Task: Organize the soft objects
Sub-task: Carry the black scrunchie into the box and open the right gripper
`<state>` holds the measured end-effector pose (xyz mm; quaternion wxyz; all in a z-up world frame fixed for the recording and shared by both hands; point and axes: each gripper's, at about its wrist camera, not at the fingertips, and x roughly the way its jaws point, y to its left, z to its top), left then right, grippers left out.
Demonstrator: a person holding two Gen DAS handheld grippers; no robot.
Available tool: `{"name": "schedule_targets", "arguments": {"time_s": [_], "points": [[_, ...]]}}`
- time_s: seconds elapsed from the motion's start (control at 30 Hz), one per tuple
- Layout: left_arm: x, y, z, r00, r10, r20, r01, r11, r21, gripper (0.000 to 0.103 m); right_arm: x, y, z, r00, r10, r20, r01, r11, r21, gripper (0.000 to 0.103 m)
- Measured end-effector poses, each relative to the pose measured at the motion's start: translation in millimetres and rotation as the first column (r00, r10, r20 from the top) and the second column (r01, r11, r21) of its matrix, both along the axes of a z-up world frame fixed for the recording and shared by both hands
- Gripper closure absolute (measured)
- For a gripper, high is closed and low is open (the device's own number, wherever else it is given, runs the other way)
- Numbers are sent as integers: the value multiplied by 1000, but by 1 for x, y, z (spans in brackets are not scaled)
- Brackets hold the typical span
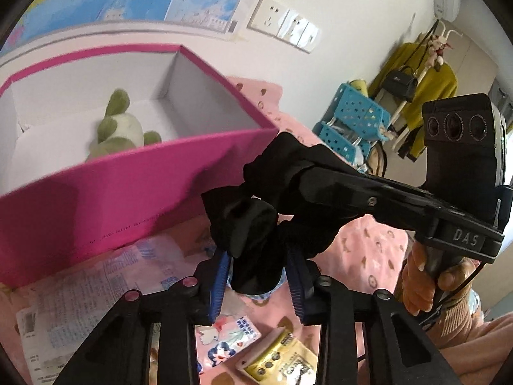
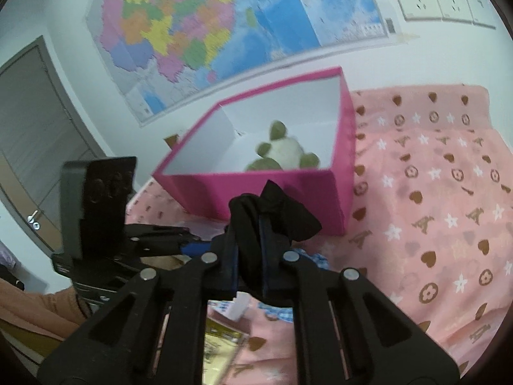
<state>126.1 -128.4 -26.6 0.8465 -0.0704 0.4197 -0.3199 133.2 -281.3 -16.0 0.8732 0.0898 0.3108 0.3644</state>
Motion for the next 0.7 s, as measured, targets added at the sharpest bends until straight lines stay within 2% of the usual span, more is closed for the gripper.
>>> {"name": "schedule_targets", "arguments": {"time_s": [0.27, 0.47, 0.6, 0.7], "points": [[-7, 10, 39, 994, 25, 104, -23, 1000, -17, 72, -7, 12, 42, 992, 47, 116, -49, 999, 15, 91], [3, 19, 66, 982, 69, 176, -70, 998, -3, 72, 5, 22, 67, 980, 56, 189, -61, 998, 20, 91], [16, 18, 74, 975, 103, 195, -109, 994, 18, 72, 25, 28, 75, 978, 47, 202, -50, 999, 13, 91], [34, 19, 74, 973, 126, 192, -137, 990, 42, 72, 45, 31, 74, 983, 40, 178, -45, 999, 28, 91]]}}
